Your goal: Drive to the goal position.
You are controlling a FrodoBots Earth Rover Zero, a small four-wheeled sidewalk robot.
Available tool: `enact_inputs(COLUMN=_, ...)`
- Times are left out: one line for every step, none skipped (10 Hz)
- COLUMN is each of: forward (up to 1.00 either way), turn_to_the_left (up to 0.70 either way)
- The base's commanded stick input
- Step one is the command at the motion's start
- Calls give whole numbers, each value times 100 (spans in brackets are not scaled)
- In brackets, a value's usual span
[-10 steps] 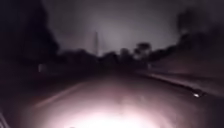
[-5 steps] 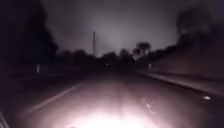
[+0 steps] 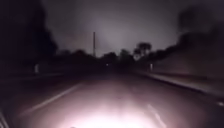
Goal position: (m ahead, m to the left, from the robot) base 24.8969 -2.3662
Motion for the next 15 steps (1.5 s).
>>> enact_inputs(forward=70, turn_to_the_left=0)
enact_inputs(forward=70, turn_to_the_left=0)
enact_inputs(forward=70, turn_to_the_left=0)
enact_inputs(forward=70, turn_to_the_left=0)
enact_inputs(forward=70, turn_to_the_left=0)
enact_inputs(forward=70, turn_to_the_left=0)
enact_inputs(forward=70, turn_to_the_left=0)
enact_inputs(forward=70, turn_to_the_left=0)
enact_inputs(forward=70, turn_to_the_left=0)
enact_inputs(forward=70, turn_to_the_left=0)
enact_inputs(forward=70, turn_to_the_left=0)
enact_inputs(forward=70, turn_to_the_left=0)
enact_inputs(forward=70, turn_to_the_left=0)
enact_inputs(forward=70, turn_to_the_left=0)
enact_inputs(forward=70, turn_to_the_left=0)
